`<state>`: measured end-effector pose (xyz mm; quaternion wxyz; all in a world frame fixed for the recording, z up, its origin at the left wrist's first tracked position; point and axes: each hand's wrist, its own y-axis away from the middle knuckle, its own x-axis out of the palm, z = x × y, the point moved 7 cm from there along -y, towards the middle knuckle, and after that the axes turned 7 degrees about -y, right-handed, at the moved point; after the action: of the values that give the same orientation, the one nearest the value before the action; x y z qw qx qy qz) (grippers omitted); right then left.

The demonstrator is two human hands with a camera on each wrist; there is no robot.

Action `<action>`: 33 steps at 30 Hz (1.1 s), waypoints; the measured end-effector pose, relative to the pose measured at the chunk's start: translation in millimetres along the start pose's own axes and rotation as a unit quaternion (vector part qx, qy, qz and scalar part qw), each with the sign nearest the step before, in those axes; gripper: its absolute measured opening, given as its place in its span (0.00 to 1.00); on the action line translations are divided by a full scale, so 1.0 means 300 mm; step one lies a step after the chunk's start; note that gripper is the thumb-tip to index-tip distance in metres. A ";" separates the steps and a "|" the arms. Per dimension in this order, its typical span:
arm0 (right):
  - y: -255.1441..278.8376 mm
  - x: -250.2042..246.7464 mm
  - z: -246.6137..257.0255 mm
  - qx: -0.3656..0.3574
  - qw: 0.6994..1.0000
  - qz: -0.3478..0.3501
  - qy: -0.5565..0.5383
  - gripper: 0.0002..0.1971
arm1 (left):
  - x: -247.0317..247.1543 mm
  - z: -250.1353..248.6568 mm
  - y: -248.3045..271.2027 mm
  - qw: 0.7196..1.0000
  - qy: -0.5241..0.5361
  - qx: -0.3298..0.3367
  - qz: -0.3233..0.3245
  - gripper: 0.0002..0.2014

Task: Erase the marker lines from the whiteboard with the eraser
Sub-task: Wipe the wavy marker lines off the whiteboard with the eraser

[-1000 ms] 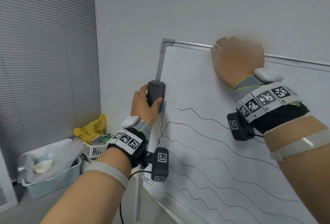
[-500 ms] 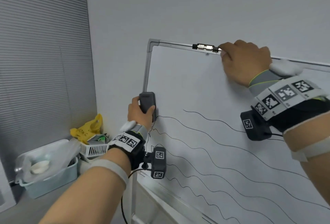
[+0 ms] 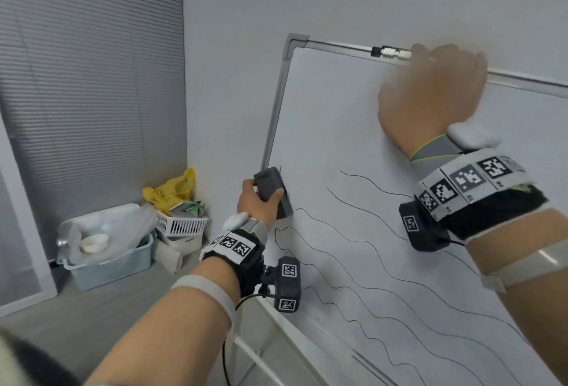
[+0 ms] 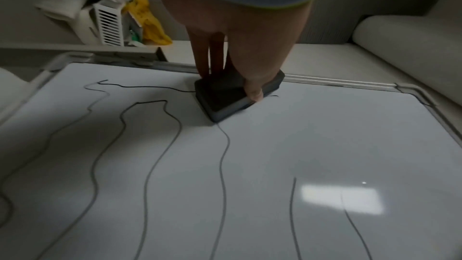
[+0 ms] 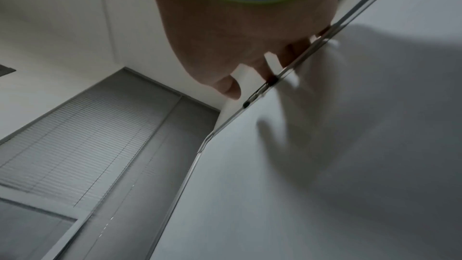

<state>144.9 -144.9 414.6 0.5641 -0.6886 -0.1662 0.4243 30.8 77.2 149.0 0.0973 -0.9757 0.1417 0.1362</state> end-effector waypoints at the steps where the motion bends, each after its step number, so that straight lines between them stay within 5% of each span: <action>1: 0.024 0.005 0.036 -0.021 1.000 -0.012 -0.017 0.29 | 0.019 0.031 0.006 1.000 0.010 -0.014 0.020 0.26; 3: 0.115 0.050 0.154 -0.124 0.990 -0.006 -0.071 0.28 | 0.064 0.084 0.007 0.993 0.076 -0.050 0.070 0.29; 6: 0.356 0.212 0.334 -0.297 0.940 0.126 -0.114 0.26 | 0.089 0.113 0.005 0.969 0.191 -0.103 0.120 0.34; 11: 0.631 0.457 0.428 -0.323 0.903 0.279 -0.043 0.36 | 0.049 0.132 -0.018 0.947 0.240 -0.105 0.188 0.31; 17: 0.636 0.526 0.467 -0.315 0.927 0.198 -0.039 0.42 | 0.014 0.106 -0.061 0.935 0.276 -0.074 0.210 0.22; 22: 0.421 0.457 0.450 -0.309 0.946 0.090 -0.039 0.39 | -0.081 0.105 -0.214 0.992 0.105 0.032 0.066 0.13; 24: 0.367 0.447 0.423 -0.291 0.955 0.057 -0.030 0.37 | -0.052 0.096 -0.238 0.991 0.052 0.063 0.103 0.18; 26: 0.434 0.497 0.443 -0.355 0.929 0.095 -0.041 0.36 | 0.012 0.116 -0.227 0.979 0.073 0.025 0.191 0.23; 30: 0.787 0.639 0.457 -0.513 0.815 0.267 -0.018 0.31 | 0.082 0.210 -0.181 0.951 0.177 -0.075 0.244 0.29; 31: 0.811 0.651 0.452 -0.513 0.811 0.281 -0.009 0.31 | 0.098 0.231 -0.183 0.950 0.177 -0.075 0.247 0.30; 33: 0.740 0.648 0.458 -0.466 0.852 0.239 -0.014 0.33 | 0.112 0.262 -0.197 0.953 0.175 -0.073 0.235 0.30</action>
<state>96.9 11.5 133.2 0.0555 -0.8835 -0.1825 0.4279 61.0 142.3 73.9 -0.0353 -0.9275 0.3719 -0.0081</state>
